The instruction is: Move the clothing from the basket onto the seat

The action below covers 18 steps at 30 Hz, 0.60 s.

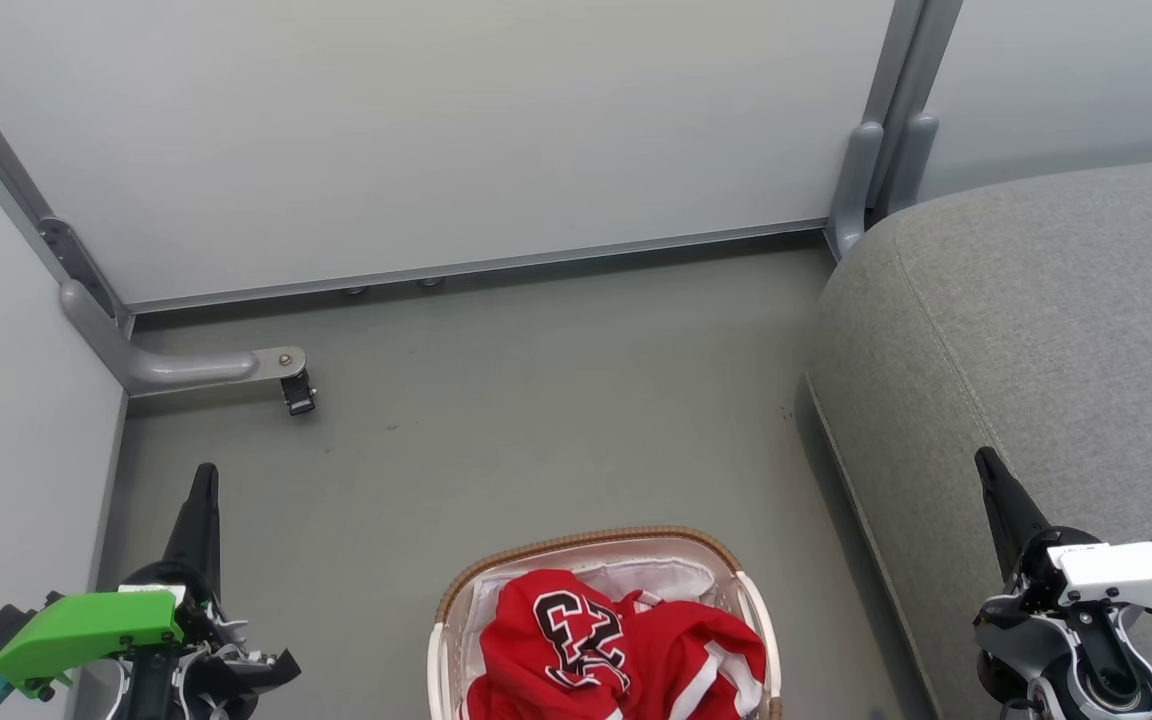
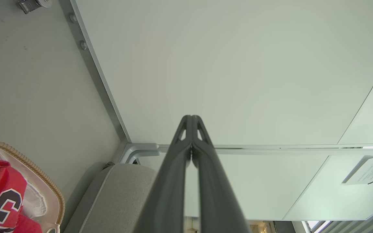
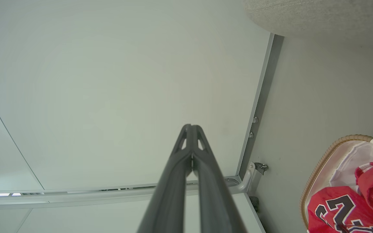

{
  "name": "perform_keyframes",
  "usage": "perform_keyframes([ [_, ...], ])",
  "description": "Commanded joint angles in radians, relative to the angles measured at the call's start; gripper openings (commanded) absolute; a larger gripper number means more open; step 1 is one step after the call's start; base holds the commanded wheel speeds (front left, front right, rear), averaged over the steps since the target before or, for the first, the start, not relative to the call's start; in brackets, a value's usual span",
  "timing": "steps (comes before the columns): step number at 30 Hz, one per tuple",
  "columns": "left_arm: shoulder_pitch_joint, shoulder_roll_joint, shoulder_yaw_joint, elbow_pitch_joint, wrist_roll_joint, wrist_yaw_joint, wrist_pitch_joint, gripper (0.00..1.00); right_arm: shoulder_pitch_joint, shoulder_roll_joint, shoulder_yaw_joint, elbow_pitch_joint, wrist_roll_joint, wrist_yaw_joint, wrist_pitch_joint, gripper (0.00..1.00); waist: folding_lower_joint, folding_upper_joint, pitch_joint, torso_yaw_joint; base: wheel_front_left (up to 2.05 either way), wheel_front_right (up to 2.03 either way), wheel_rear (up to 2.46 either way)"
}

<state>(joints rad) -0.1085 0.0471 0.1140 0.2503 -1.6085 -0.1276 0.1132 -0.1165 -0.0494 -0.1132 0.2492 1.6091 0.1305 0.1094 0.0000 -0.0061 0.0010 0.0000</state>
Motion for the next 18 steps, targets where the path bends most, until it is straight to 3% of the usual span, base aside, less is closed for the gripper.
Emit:
perform_keyframes([
  [1, -0.010, 0.006, 0.001, -0.003, 0.006, -0.006, -0.001, 0.00, 0.008, -0.003, -0.003, -0.002, -0.004, 0.000, 0.003, 0.00, 0.0000, 0.0061, 0.000, 0.000, 0.00, 0.00, 0.00],
  [11, -0.010, 0.006, 0.001, -0.003, 0.006, -0.006, -0.001, 0.00, 0.008, -0.003, -0.003, -0.002, -0.004, 0.000, 0.003, 0.00, 0.0000, 0.0061, 0.000, 0.000, 0.00, 0.00, 0.00],
  [12, 0.000, 0.000, 0.000, 0.000, 0.000, 0.000, 0.000, 1.00, 0.000, 0.000, 0.000, 0.000, 0.000, 0.000, 0.000, 1.00, 0.0000, 0.0000, 0.000, 0.000, 0.00, 0.00, 0.00],
  [18, 0.020, -0.008, -0.003, 0.036, 0.002, 0.001, -0.007, 1.00, 0.017, 0.010, 0.007, 0.026, -0.006, 0.000, -0.006, 1.00, 0.0000, 0.0001, 0.001, 0.000, 0.00, 0.00, 0.00],
])
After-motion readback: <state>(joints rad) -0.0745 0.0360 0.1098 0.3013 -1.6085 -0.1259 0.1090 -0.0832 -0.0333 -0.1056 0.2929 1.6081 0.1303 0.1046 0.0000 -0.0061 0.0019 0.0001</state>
